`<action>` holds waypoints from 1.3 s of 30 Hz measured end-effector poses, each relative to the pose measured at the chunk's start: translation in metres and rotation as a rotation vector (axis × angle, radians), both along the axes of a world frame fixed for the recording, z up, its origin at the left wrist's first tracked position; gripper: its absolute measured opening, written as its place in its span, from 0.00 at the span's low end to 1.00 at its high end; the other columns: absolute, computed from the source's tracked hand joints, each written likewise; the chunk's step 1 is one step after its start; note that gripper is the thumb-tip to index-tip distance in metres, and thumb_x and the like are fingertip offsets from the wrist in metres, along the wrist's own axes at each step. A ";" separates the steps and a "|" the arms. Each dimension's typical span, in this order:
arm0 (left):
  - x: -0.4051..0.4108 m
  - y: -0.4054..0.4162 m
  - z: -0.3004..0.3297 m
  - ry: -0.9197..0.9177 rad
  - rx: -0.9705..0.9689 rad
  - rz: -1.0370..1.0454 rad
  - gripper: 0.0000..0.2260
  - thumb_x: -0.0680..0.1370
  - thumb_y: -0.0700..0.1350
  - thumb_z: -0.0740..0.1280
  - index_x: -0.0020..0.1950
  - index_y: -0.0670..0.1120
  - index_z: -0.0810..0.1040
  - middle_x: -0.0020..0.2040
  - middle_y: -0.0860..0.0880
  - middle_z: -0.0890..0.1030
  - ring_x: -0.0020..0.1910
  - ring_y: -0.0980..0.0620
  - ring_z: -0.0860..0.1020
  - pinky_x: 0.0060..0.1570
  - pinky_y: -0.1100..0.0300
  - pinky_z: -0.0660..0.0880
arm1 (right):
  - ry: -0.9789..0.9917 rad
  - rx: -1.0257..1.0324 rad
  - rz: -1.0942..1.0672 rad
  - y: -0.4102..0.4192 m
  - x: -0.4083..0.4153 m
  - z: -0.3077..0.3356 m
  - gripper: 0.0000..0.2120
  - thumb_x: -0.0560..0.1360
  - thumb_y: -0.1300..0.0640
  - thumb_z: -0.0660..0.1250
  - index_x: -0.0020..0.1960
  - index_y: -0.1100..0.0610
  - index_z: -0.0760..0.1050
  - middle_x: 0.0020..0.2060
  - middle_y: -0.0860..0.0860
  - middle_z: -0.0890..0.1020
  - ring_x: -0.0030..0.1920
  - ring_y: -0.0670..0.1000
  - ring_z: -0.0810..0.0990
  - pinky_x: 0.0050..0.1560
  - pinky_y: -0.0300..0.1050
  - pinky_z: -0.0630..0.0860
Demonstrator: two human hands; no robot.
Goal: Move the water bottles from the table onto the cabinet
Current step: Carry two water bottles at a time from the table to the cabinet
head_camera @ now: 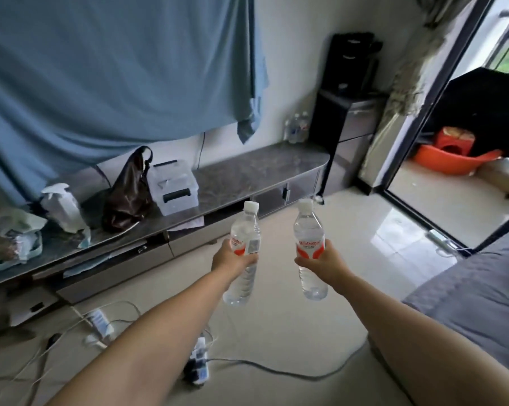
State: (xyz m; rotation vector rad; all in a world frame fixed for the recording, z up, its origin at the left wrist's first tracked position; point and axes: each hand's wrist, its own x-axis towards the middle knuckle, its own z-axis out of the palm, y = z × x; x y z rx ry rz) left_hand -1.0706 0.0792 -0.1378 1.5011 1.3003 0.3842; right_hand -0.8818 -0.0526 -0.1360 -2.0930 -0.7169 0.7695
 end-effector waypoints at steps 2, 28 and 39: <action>0.045 -0.002 -0.001 -0.013 -0.005 -0.037 0.29 0.55 0.58 0.74 0.55 0.52 0.77 0.50 0.52 0.83 0.48 0.50 0.81 0.50 0.55 0.78 | 0.003 -0.011 -0.029 -0.005 0.036 0.000 0.29 0.62 0.51 0.78 0.59 0.56 0.72 0.49 0.53 0.82 0.51 0.56 0.81 0.53 0.49 0.77; 0.443 0.260 0.000 -0.105 -0.111 -0.199 0.18 0.70 0.38 0.75 0.58 0.43 0.76 0.51 0.46 0.80 0.52 0.46 0.79 0.51 0.58 0.72 | 0.047 -0.051 -0.136 0.229 0.398 0.010 0.28 0.67 0.53 0.77 0.61 0.57 0.69 0.52 0.54 0.80 0.53 0.55 0.79 0.53 0.49 0.75; 0.608 0.378 -0.028 0.028 -0.118 -0.112 0.21 0.61 0.50 0.79 0.51 0.48 0.79 0.49 0.47 0.84 0.49 0.46 0.82 0.57 0.51 0.78 | 0.067 -0.071 0.009 0.364 0.576 -0.019 0.27 0.58 0.50 0.78 0.55 0.55 0.75 0.47 0.55 0.84 0.49 0.56 0.83 0.52 0.54 0.81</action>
